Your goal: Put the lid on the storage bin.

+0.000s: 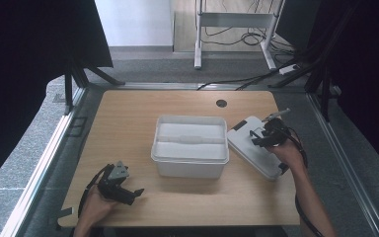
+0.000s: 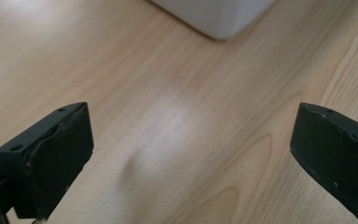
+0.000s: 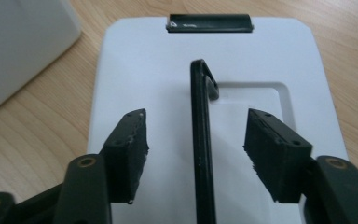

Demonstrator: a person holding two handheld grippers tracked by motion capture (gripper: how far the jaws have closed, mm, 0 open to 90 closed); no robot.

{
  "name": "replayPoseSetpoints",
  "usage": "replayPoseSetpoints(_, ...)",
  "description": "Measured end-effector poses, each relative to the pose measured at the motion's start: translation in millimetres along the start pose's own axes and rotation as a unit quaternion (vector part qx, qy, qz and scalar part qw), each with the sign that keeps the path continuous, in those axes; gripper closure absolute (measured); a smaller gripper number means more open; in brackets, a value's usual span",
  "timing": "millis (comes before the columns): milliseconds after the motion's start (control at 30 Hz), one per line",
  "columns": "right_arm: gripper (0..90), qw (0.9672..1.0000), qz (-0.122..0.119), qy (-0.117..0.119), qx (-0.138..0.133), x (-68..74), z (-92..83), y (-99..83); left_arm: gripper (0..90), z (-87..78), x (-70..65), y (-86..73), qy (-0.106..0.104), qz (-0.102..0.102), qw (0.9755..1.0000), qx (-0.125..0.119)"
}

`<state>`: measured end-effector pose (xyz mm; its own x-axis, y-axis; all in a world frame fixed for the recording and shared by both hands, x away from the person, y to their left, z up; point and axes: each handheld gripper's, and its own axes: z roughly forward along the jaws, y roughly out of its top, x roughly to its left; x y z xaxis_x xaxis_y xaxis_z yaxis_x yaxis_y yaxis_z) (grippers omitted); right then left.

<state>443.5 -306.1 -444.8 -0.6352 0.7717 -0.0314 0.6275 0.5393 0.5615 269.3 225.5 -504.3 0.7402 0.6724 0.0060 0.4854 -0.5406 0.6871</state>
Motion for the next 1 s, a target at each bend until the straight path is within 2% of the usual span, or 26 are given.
replayPoseSetpoints(133, 50.7, 0.9999, 0.002, 0.004, 0.015, -4.8, 3.0, -0.2, 0.0, 9.2, -4.4, -7.1, -0.005, -0.008, 0.9999, 0.005)
replayPoseSetpoints(367, 81.7, 0.9988, -0.025, 0.004, 0.042, -9.2, 3.4, 4.1, 0.0, 16.3, -5.4, -8.8, -0.012, -0.018, 0.9996, 0.015)
replayPoseSetpoints(500, 83.9, 0.9972, -0.040, -0.007, 0.062, -12.1, 1.9, 8.2, 0.0, 16.4, -5.4, -8.8, -0.011, -0.019, 0.9996, 0.015)
replayPoseSetpoints(667, 84.1, 0.9941, -0.068, 0.007, 0.084, -17.5, -3.7, 13.0, 0.0, 16.4, -5.3, -8.8, -0.012, -0.018, 0.9996, 0.015)
replayPoseSetpoints(1000, 84.2, 0.9905, -0.110, 0.046, 0.068, -20.9, -41.7, 25.9, 0.0, 16.7, -5.6, -8.9, -0.011, -0.020, 0.9996, 0.014)
